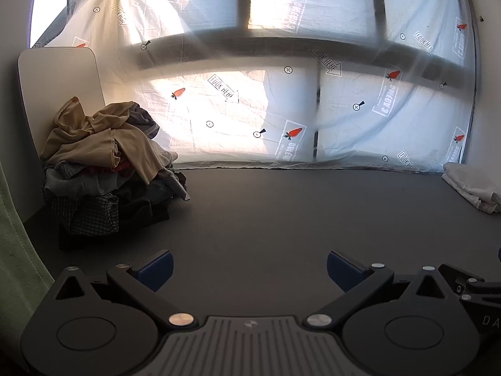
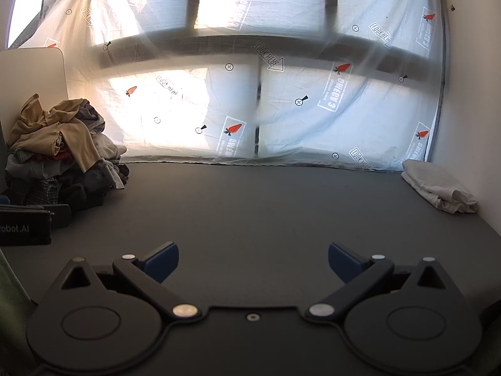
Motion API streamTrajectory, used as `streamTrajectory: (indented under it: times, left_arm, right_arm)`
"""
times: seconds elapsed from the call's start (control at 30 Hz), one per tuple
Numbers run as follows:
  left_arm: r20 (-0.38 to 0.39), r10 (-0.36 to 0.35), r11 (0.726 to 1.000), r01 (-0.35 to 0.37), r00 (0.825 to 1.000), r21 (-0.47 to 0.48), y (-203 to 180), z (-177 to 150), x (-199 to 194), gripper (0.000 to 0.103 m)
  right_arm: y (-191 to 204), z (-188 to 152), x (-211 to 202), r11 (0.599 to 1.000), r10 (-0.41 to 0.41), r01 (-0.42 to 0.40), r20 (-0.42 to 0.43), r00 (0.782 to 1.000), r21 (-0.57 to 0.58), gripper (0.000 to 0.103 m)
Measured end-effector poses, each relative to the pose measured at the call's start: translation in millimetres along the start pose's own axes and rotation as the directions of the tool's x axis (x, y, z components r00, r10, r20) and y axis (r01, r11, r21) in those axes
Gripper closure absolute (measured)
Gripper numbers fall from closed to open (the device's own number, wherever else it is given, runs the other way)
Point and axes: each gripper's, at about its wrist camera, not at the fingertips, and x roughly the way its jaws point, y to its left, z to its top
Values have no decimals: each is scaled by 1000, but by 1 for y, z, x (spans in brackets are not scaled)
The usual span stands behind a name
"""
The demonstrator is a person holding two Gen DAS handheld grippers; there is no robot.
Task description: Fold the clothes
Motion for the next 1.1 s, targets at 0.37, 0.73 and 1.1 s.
streamTrajectory:
  times: [0.37, 0.73, 1.1]
  left_arm:
    - [-90, -3, 990, -10, 996, -142, -44, 42, 52, 0]
    - [-205, 212, 910, -269, 956, -314, 20, 88, 129, 0]
    - [-251, 333, 829, -409, 909, -383, 152, 121, 229, 5]
  right_arm:
    - [-74, 37, 62, 999, 33, -33, -49, 998, 19, 0]
    - [-49, 87, 160, 960, 278, -280, -61, 959, -23, 7]
    - [83, 169, 271, 877, 481, -481, -48, 876, -2, 31]
